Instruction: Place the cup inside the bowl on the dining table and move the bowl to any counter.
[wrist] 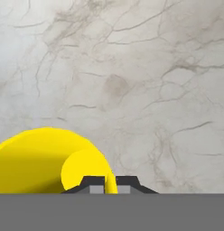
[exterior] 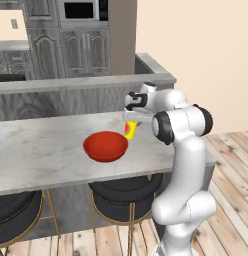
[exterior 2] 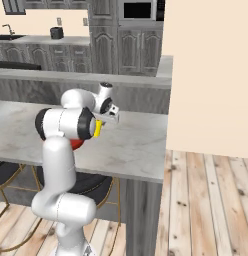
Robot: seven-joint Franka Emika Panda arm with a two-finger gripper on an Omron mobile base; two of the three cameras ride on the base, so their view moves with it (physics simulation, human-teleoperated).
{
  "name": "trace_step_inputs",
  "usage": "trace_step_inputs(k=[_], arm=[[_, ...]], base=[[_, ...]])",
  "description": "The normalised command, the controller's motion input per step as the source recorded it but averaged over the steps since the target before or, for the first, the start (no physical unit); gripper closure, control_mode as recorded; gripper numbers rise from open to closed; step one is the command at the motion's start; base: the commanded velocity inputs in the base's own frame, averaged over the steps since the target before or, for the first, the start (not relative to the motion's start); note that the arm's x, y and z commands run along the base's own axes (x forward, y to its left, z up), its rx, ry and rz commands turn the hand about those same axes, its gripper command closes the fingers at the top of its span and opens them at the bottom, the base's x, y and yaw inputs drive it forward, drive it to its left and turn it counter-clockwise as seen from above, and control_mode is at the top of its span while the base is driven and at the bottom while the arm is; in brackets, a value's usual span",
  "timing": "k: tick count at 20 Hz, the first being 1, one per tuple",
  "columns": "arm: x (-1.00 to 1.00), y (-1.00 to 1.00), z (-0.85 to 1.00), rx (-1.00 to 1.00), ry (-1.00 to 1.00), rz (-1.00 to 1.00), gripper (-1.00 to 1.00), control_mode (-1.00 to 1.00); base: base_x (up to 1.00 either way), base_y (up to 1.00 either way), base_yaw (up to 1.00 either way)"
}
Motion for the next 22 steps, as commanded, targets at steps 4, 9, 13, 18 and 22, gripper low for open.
trace_step_inputs(k=[4, 9, 13, 18, 22], arm=[[-0.4, 0.0, 0.21, 0.0, -0.07, 0.06, 1.0, -1.0], [-0.39, 0.0, 0.23, 0.0, -0.1, 0.06, 1.0, -1.0], [-0.31, 0.0, 0.28, 0.0, -0.1, 0.05, 1.0, -1.0], [-0.28, 0.0, 0.35, -0.01, -0.09, 0.06, 1.0, -1.0], [-0.24, 0.0, 0.39, -0.04, -0.03, 0.06, 1.0, -1.0]], base=[[0.0, 0.0, 0.0], [0.0, 0.0, 0.0], [0.0, 0.0, 0.0], [0.0, 0.0, 0.0], [0.0, 0.0, 0.0]])
